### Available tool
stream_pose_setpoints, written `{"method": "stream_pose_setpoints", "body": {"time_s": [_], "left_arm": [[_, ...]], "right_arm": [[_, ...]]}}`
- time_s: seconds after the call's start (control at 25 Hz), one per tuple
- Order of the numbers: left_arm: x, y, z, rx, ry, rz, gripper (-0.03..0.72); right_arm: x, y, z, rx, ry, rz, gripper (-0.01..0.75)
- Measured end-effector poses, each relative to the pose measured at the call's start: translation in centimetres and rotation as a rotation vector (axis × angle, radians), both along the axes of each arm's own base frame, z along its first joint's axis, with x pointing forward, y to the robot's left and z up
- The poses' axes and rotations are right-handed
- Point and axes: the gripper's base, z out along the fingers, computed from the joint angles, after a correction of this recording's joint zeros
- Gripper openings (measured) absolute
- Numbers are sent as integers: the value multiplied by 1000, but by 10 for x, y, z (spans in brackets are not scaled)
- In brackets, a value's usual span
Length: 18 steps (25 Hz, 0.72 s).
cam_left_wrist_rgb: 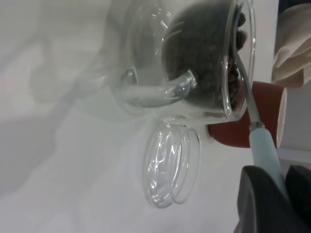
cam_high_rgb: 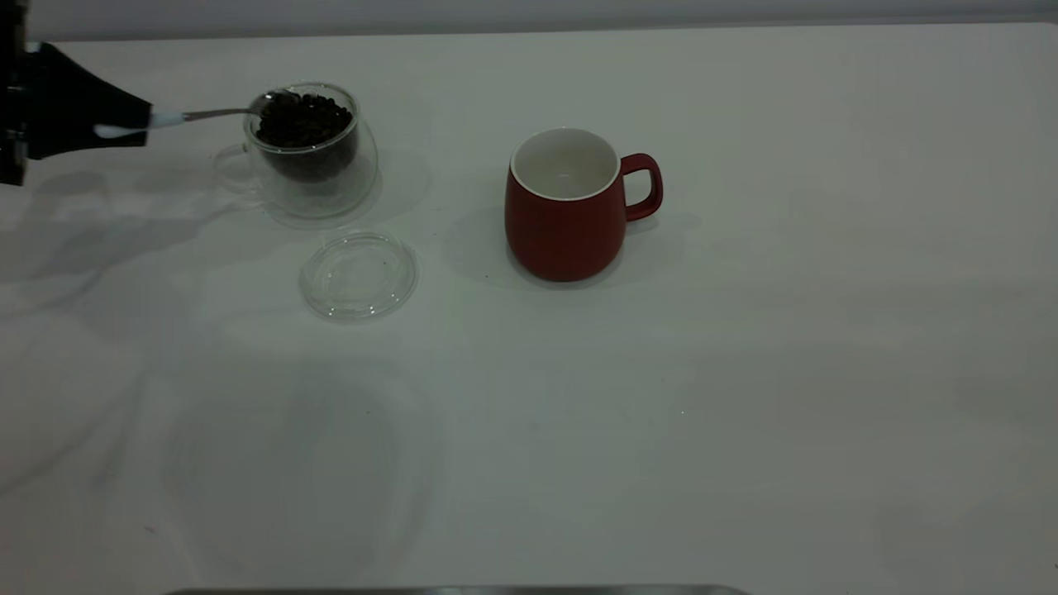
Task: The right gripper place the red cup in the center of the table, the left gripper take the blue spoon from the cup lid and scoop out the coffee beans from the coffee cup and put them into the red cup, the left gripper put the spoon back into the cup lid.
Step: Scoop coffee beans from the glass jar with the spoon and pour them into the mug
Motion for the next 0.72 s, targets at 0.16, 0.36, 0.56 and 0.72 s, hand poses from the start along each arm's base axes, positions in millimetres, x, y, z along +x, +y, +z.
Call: {"method": "stream_pose_setpoints", "body": {"time_s": [0.16,0.36,0.56,0.72], "left_arm": [[-1,2,0,-2,0,4,124],[-1,2,0,-2,0,4,123],[1,2,1,-13,-4,19,123],[2,2,2,-27,9,39,123]], "right_arm": [[0,0,0,0,0,0,590],[0,0,0,0,0,0,590],[0,0,0,0,0,0,590],[0,0,0,0,0,0,590]]}}
